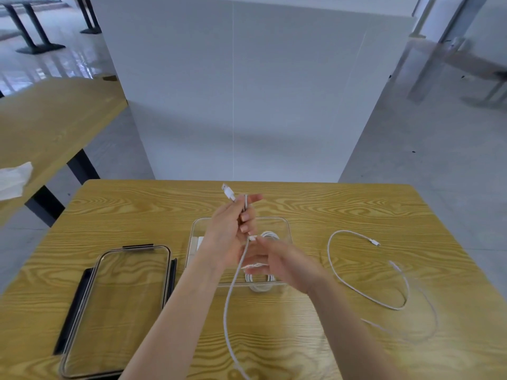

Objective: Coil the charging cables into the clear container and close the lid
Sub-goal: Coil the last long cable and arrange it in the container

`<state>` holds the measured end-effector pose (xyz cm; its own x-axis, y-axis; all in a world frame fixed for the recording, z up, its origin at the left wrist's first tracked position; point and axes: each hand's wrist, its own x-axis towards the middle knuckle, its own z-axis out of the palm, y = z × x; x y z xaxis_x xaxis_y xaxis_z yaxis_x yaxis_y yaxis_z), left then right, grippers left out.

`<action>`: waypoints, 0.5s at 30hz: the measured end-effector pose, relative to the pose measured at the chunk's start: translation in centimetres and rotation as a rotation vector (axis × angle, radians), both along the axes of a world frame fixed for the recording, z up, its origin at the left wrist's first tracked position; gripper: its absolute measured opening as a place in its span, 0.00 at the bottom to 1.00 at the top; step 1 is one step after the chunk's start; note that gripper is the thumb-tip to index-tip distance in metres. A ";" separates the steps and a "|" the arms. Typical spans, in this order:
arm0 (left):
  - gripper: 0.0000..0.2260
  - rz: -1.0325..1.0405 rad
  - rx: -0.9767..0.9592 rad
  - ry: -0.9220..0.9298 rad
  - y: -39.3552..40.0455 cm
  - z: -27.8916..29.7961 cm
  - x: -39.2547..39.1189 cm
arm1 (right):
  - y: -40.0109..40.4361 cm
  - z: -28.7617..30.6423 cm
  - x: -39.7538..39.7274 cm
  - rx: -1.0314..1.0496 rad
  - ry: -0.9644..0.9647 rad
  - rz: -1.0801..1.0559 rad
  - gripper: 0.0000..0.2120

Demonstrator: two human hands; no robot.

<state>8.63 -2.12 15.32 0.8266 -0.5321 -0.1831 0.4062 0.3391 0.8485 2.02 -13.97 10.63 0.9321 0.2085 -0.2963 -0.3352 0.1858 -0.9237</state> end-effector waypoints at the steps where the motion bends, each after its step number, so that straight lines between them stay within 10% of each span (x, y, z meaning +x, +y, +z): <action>1: 0.15 -0.006 -0.017 0.001 0.1 0.0 0.0 | 0.2 -0.7 -0.1 0.032 -0.007 0.011 0.14; 15: 0.09 -0.198 -0.246 -0.103 1.7 3.8 -1.6 | -2.7 -2.7 0.4 0.045 0.119 0.092 0.20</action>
<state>7.06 -0.37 19.11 0.7104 -0.7020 0.0500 0.4010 0.4621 0.7910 2.42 -16.66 7.90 0.8672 0.3075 -0.3916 -0.4592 0.1896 -0.8679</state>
